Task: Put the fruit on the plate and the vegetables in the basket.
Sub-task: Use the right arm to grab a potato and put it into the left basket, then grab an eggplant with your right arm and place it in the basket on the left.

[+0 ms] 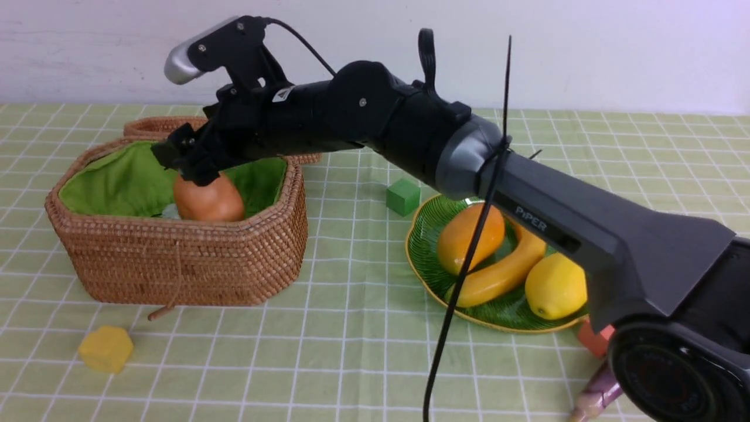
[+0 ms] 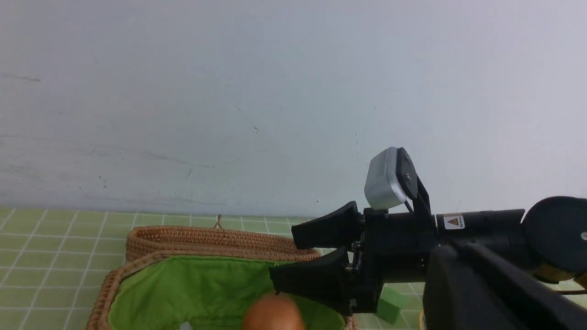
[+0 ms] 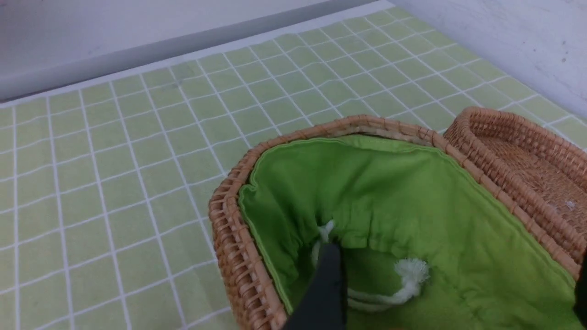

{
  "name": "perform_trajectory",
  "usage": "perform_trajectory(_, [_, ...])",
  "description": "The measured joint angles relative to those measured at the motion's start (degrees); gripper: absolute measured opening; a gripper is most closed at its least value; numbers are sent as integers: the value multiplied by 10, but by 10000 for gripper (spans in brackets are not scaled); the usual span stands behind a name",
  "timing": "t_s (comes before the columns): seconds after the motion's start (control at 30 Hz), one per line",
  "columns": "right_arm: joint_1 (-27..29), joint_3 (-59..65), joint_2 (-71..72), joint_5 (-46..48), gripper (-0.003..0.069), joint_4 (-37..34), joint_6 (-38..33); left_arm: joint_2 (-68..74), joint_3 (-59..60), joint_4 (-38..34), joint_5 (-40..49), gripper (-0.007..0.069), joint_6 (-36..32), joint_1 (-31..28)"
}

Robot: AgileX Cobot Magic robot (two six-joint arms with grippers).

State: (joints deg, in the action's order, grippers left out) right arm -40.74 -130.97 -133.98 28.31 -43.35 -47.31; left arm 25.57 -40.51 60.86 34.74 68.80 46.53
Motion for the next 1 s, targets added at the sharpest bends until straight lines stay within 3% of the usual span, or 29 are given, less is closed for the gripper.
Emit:
perform_trajectory(0.2, [12, 0, 58, 93, 605, 35, 49, 0, 0, -12, -13, -5, 0, 0])
perform_trajectory(0.27, [22, 0, 82, 147, 558, 49, 95, 0, 0, -19, -23, -6, 0, 0])
perform_trajectory(0.3, [36, 0, 113, 210, 498, 72, 157, 0, 0, -36, -36, -6, -5, 0])
perform_trajectory(0.33, [36, 0, 113, 219, 489, 72, 157, 0, 0, -38, -38, -6, -5, 0])
perform_trajectory(0.37, [52, -1, 143, 295, 402, 105, 224, 0, 0, -61, -54, -6, -17, 0])
perform_trajectory(0.4, [54, -1, 146, 304, 392, 114, 231, 0, 0, -67, -59, -6, -21, 0])
perform_trajectory(0.43, [68, -3, 173, 377, 287, 154, 294, 0, 0, -98, -78, -6, -40, 0])
perform_trajectory(0.53, [82, 1, 205, 426, 118, 235, 369, 0, 0, -165, -105, -6, -92, 0])
perform_trajectory(0.63, [86, 23, 232, 435, 1, 296, 412, 0, 0, -233, -110, -4, -155, 0])
perform_trajectory(0.87, [87, 195, 364, 434, -8, 406, 513, 0, 0, -398, -83, -4, -342, 0])
perform_trajectory(1.0, [117, 399, 496, 434, 10, 482, 625, 0, 0, -510, -62, -2, -484, 0])
